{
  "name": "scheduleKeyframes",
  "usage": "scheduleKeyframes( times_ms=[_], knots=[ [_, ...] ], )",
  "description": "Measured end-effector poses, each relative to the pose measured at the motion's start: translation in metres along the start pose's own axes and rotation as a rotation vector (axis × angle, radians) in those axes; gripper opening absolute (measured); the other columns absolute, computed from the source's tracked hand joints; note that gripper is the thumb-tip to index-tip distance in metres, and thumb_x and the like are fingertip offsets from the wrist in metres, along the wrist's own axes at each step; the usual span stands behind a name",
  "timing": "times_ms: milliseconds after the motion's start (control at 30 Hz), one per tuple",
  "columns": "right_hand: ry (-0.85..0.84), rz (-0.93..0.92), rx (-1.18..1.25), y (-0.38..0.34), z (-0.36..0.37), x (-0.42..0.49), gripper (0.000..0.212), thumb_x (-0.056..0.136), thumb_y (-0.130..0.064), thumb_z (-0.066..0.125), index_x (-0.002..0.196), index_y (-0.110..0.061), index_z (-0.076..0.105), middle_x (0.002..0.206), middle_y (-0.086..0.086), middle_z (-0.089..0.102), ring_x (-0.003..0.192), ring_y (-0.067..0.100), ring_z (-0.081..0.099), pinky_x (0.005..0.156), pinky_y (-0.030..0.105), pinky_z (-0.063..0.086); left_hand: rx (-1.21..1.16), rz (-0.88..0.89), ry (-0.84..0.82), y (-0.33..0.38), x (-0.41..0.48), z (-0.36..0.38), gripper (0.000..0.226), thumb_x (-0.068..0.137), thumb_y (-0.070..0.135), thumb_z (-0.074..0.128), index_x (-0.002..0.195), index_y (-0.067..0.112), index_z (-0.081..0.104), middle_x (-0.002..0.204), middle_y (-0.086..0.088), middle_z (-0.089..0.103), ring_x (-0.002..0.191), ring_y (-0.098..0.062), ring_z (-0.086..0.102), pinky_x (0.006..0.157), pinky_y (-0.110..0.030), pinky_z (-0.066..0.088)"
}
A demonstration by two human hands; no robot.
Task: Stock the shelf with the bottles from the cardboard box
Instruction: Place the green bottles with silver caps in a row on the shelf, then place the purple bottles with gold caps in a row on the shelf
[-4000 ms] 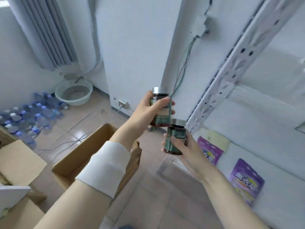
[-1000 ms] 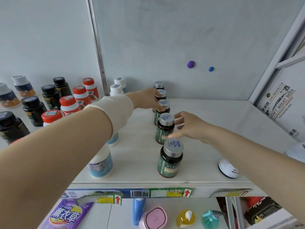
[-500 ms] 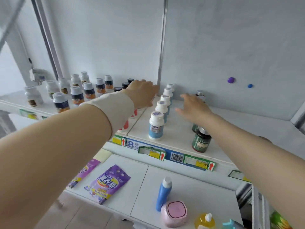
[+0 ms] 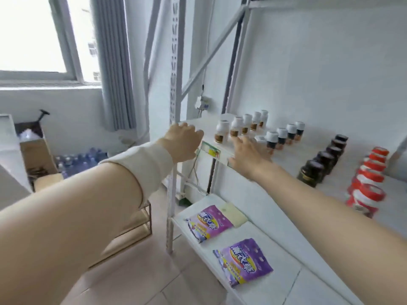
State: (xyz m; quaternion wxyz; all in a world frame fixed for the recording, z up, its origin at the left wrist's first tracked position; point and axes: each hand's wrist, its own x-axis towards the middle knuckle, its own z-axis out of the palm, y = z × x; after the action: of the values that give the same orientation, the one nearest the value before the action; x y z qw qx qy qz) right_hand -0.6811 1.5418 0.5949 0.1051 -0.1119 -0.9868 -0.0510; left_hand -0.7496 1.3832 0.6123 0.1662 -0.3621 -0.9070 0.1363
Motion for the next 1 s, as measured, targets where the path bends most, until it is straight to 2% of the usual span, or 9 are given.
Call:
scheduleKeyframes(
  times_ms=[167,300,367,567,733,867,1000],
  knots=[
    [-0.092,-0.195,-0.032,-0.131,0.051,0.081,0.049,0.094,-0.026,0.044,0.138,-0.009,0.035,0.143,0.015,0.036,0.133,0.032,0.031,0.109,0.043,0.027,0.013,-0.115,-0.151,-0.123,-0.019,0.096,0.047,0.092,0.031,0.052,0.133,0.011,0.041,0.130,-0.010,0.050,0.120,-0.028,0.049,0.096,-0.036,0.042],
    [-0.186,-0.313,-0.044,-0.201,0.103,0.135,0.048,0.095,-0.026,0.042,0.139,-0.010,0.033,0.143,0.013,0.036,0.135,0.030,0.029,0.110,0.042,0.024,-0.071,-0.213,-0.268,-0.191,-0.024,0.174,0.049,0.092,0.030,0.053,0.135,0.011,0.039,0.133,-0.010,0.049,0.123,-0.028,0.047,0.098,-0.037,0.040],
    [-0.232,-0.352,-0.044,-0.222,0.132,0.165,0.050,0.095,-0.029,0.043,0.140,-0.011,0.031,0.143,0.012,0.036,0.135,0.029,0.029,0.112,0.040,0.022,-0.098,-0.250,-0.310,-0.219,-0.017,0.214,0.048,0.093,0.029,0.052,0.135,0.011,0.039,0.135,-0.011,0.049,0.124,-0.029,0.047,0.099,-0.037,0.039],
    [-0.341,-0.463,-0.062,-0.269,0.234,0.267,0.050,0.095,-0.031,0.041,0.139,-0.010,0.030,0.141,0.012,0.037,0.132,0.029,0.032,0.111,0.040,0.028,-0.168,-0.324,-0.445,-0.283,0.033,0.330,0.051,0.092,0.034,0.054,0.135,0.012,0.040,0.133,-0.011,0.050,0.123,-0.028,0.048,0.097,-0.036,0.040],
    [-0.472,-0.587,-0.144,-0.309,0.307,0.348,0.053,0.097,-0.031,0.038,0.144,-0.010,0.023,0.146,0.014,0.031,0.138,0.030,0.025,0.115,0.043,0.022,-0.254,-0.375,-0.560,-0.324,0.075,0.416,0.047,0.092,0.034,0.053,0.131,0.011,0.042,0.129,-0.011,0.052,0.120,-0.028,0.049,0.094,-0.036,0.042],
    [-0.546,-0.635,-0.169,-0.343,0.357,0.406,0.049,0.096,-0.031,0.041,0.139,-0.011,0.030,0.142,0.014,0.038,0.134,0.031,0.030,0.114,0.043,0.024,-0.390,-0.460,-0.634,-0.354,0.081,0.481,0.045,0.093,0.035,0.051,0.130,0.012,0.043,0.126,-0.010,0.053,0.116,-0.027,0.051,0.092,-0.035,0.044],
    [-0.655,-0.661,-0.151,-0.374,0.412,0.447,0.046,0.095,-0.030,0.042,0.136,-0.011,0.036,0.137,0.012,0.044,0.128,0.028,0.038,0.107,0.037,0.034,-0.547,-0.568,-0.742,-0.378,0.074,0.555,0.041,0.093,0.032,0.050,0.130,0.013,0.044,0.126,-0.009,0.053,0.116,-0.027,0.050,0.092,-0.034,0.043]
  ],
)
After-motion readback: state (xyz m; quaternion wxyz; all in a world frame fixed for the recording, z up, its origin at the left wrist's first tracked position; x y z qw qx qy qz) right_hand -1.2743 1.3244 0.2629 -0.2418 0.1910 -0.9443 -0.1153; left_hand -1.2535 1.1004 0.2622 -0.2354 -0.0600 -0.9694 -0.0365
